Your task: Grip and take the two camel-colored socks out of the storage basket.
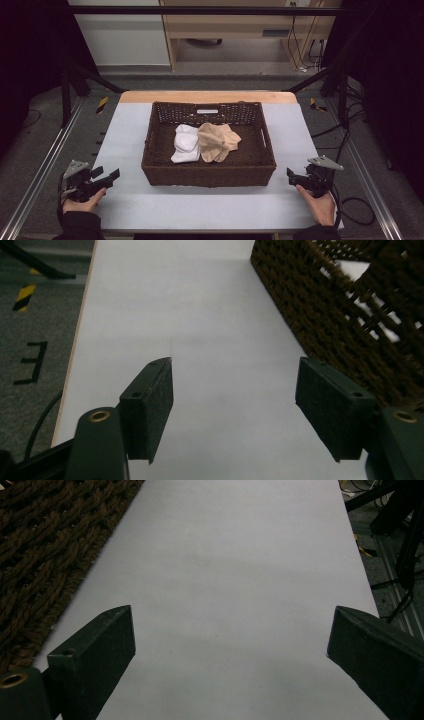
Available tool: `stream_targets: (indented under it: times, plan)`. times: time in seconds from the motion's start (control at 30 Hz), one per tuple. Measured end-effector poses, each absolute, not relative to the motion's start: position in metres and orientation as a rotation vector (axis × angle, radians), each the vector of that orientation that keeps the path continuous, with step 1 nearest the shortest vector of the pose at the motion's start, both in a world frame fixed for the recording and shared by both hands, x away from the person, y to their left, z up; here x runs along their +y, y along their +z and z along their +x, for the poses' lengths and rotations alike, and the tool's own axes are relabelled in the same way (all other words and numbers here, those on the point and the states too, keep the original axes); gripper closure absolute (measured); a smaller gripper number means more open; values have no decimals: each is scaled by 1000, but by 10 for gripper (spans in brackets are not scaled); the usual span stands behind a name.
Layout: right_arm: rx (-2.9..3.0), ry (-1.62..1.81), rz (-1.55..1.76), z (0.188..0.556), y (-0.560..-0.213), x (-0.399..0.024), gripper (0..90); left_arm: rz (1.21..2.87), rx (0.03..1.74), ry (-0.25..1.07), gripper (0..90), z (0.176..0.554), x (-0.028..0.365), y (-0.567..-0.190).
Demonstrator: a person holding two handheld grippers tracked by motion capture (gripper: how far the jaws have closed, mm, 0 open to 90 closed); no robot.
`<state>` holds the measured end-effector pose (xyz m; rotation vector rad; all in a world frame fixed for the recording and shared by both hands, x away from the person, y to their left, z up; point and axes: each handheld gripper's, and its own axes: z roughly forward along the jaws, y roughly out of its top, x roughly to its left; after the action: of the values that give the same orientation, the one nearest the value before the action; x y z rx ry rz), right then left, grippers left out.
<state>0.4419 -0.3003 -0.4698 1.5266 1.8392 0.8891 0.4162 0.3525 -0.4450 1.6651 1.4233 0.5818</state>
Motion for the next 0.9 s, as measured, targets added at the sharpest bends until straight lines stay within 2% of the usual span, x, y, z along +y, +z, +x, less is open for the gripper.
stream_targets:
  times: [0.2,0.9]
  plan:
    - [1854,879,1512,442,-470,-300,55,1630,1381,633,340,410,346,-429]
    - [1858,879,1509,440,-469,-297,43,1575,1279,643,379,422,320,-386]
